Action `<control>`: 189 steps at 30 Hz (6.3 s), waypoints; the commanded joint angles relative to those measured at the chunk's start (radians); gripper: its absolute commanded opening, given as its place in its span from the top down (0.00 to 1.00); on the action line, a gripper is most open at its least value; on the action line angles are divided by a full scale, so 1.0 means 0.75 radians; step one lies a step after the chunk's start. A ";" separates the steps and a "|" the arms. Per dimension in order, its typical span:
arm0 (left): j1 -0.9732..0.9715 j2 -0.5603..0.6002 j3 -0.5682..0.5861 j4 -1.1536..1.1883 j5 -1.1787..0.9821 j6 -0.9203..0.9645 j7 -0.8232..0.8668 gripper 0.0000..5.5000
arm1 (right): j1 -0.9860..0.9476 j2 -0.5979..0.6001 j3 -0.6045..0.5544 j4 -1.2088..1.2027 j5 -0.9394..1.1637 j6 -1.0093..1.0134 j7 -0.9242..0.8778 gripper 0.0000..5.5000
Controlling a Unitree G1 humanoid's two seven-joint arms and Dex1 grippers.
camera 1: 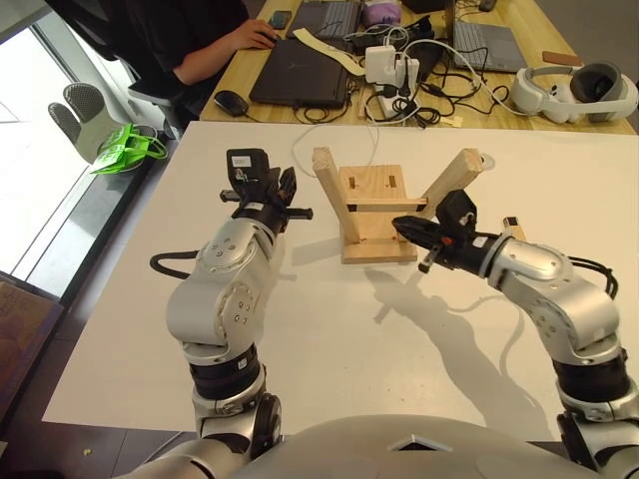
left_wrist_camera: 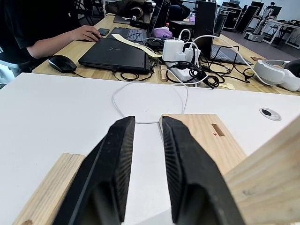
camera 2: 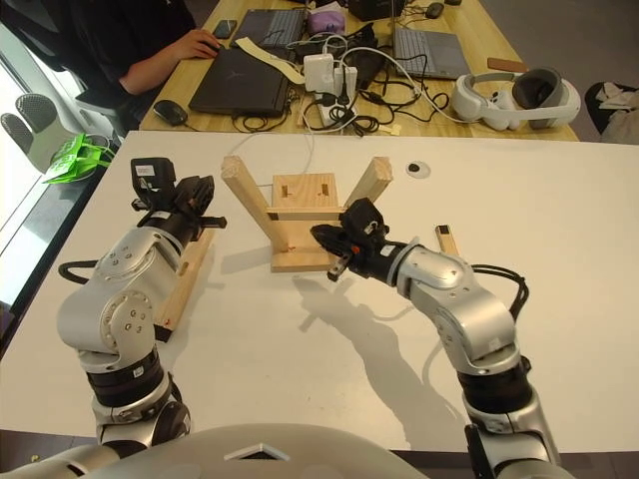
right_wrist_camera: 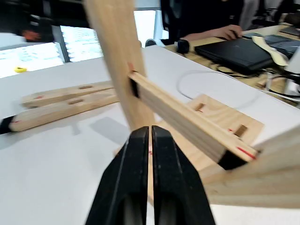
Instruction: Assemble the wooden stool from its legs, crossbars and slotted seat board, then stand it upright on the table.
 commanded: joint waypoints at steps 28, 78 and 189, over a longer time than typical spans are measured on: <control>0.011 0.005 -0.035 0.031 0.051 -0.059 0.024 0.80 | -0.120 0.111 0.038 0.252 -0.569 -0.305 -0.372 0.98; 0.022 0.038 -0.036 0.071 0.117 -0.136 0.020 0.81 | -0.360 0.218 -0.239 0.667 -0.223 0.118 -0.237 0.69; 0.016 0.047 -0.074 0.134 0.153 -0.192 0.002 0.81 | -0.653 0.751 -0.865 1.383 0.241 -0.063 -0.710 0.55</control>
